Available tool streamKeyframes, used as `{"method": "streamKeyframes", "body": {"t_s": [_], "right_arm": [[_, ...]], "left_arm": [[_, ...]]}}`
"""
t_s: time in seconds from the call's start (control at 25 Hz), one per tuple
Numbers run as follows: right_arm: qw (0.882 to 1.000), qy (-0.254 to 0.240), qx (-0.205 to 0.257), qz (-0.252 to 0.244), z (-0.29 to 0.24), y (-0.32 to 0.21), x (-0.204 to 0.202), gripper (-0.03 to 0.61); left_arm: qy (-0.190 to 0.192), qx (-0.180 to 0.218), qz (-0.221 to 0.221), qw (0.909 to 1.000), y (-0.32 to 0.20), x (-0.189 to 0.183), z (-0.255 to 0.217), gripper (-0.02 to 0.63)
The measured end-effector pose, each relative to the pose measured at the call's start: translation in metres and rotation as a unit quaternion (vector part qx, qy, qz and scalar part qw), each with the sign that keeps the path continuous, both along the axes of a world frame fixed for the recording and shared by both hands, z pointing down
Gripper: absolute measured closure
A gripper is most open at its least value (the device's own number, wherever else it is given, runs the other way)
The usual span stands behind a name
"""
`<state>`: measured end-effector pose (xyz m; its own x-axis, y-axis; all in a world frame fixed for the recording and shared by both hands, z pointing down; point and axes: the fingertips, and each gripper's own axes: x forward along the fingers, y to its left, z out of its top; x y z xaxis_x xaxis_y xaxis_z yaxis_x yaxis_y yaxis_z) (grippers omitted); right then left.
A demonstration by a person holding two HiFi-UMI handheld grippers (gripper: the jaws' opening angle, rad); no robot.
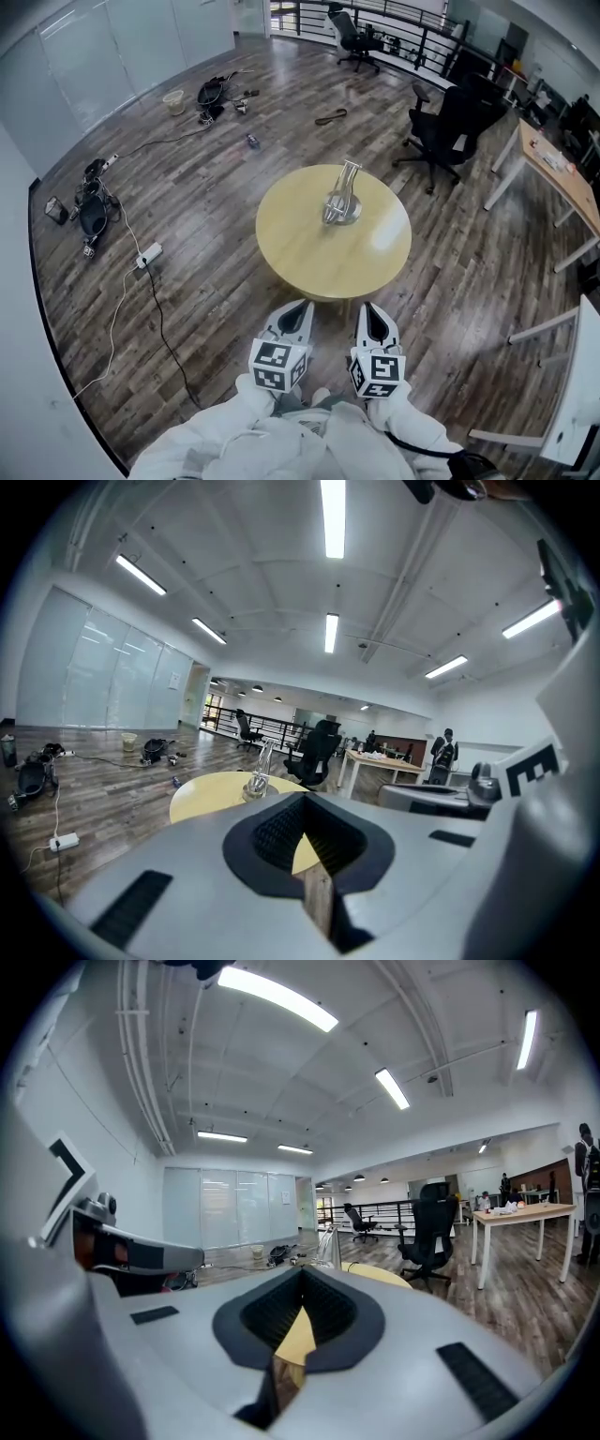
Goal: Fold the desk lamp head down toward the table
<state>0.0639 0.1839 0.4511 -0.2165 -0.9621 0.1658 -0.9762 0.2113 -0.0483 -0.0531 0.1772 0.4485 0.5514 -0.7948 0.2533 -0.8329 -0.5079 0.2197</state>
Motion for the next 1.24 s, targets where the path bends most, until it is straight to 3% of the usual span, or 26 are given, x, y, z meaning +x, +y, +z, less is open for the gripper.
{"method": "streamKeyframes", "body": {"t_s": [1.24], "right_arm": [[1.0,0.018,-0.009,0.019,0.004,-0.004,0.013,0.568]], "left_arm": [[-0.008,0.0,0.005,1.0,-0.006,0.008,0.003,0.614]]}}
